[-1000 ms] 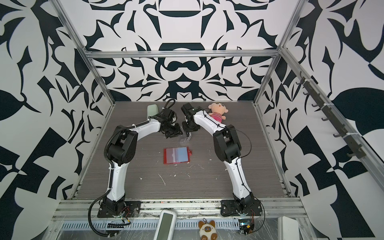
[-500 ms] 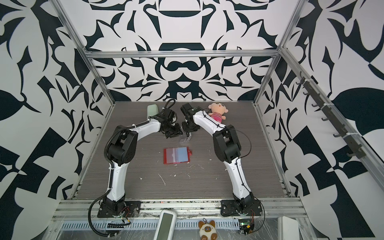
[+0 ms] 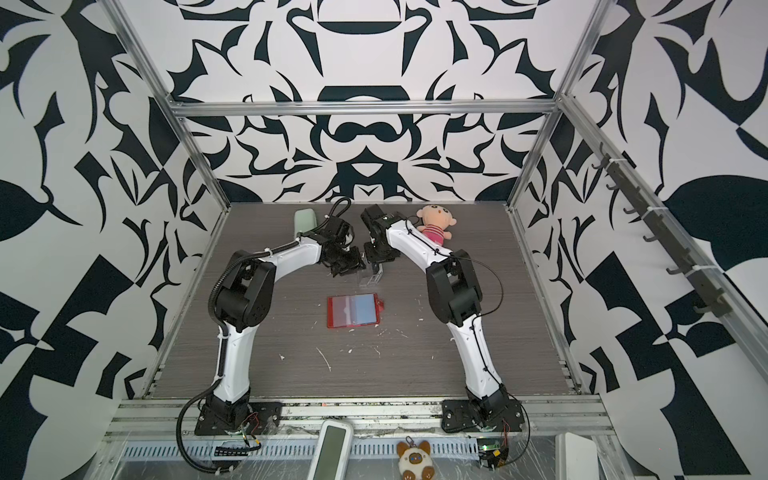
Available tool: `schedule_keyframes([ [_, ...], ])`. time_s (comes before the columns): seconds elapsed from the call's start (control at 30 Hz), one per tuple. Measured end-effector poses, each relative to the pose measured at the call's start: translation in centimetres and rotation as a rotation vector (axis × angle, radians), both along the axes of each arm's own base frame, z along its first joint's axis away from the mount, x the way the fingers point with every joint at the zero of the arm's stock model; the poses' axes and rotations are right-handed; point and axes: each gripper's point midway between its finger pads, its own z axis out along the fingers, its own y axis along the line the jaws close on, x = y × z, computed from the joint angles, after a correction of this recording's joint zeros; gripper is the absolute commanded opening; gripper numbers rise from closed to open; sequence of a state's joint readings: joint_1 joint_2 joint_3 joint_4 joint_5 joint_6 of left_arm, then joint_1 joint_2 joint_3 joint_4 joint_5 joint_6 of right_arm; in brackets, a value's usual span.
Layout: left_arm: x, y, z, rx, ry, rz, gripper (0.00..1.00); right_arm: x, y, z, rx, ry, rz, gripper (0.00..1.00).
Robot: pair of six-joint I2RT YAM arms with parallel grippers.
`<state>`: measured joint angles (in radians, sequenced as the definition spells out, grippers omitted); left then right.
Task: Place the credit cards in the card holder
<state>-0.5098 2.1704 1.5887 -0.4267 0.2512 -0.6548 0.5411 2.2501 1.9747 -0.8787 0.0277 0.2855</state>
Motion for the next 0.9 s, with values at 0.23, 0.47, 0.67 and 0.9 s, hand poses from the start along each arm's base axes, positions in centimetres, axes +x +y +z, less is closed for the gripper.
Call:
schedule_keyframes([
  [0.23,0.01,0.0,0.01,0.0,0.0,0.0,0.36,0.02,-0.08,0.37,-0.002,-0.005,-0.001,0.27],
  [0.47,0.02,-0.01,-0.01,0.001,0.002,0.0,0.36,0.0,-0.12,0.5,-0.006,-0.006,-0.002,0.26],
  [0.67,0.02,-0.02,-0.04,0.001,0.002,0.0,0.36,-0.06,-0.09,0.72,-0.012,-0.007,0.0,0.24],
  [0.9,0.07,-0.04,-0.03,0.001,0.003,0.0,0.36,-0.03,-0.16,0.83,-0.015,-0.01,-0.001,0.22],
])
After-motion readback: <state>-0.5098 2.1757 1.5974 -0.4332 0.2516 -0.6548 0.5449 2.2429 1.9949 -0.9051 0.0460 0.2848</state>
